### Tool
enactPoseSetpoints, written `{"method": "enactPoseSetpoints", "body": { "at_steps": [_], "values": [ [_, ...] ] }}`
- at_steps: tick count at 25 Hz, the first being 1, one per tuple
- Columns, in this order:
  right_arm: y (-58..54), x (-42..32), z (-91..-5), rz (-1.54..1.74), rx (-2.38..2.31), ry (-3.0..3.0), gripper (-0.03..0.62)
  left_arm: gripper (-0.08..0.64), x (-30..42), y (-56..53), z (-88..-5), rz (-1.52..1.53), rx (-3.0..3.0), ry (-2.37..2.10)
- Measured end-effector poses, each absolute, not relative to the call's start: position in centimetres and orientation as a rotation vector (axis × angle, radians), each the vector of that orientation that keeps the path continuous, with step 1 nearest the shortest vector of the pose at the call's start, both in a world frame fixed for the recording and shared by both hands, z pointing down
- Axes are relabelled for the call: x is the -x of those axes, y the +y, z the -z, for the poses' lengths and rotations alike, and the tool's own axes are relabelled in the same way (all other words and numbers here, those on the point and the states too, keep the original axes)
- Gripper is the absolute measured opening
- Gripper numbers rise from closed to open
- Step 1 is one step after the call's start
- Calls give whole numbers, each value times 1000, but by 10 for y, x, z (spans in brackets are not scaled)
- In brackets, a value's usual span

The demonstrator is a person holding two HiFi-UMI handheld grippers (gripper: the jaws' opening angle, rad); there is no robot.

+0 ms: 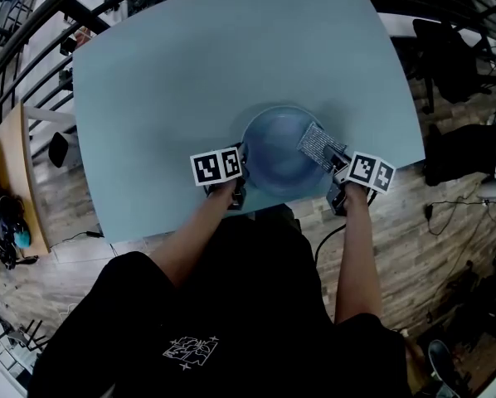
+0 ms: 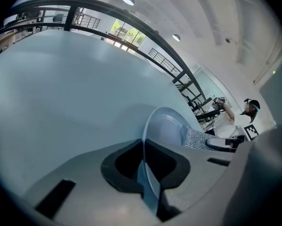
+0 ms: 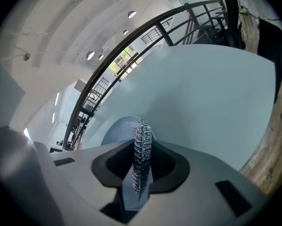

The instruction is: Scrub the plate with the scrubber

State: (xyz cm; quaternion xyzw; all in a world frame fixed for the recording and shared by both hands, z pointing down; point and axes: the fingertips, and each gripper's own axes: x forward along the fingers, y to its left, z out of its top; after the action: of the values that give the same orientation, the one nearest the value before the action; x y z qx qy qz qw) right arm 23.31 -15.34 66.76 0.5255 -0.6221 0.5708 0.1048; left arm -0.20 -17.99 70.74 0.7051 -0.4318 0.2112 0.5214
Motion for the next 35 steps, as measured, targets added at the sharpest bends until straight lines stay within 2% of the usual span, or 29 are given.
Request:
{"method": "enactPoseSetpoints", "body": {
  "at_steps": [15, 35],
  "values": [
    [-94, -221, -669, -1732, -1517, -1826, 84, 23, 4, -181, -706, -512, -1703, -1027],
    [-104, -137, -672, -1715, -1380, -1913, 84, 23, 6, -176, -704, -512, -1744, -946]
  ]
}}
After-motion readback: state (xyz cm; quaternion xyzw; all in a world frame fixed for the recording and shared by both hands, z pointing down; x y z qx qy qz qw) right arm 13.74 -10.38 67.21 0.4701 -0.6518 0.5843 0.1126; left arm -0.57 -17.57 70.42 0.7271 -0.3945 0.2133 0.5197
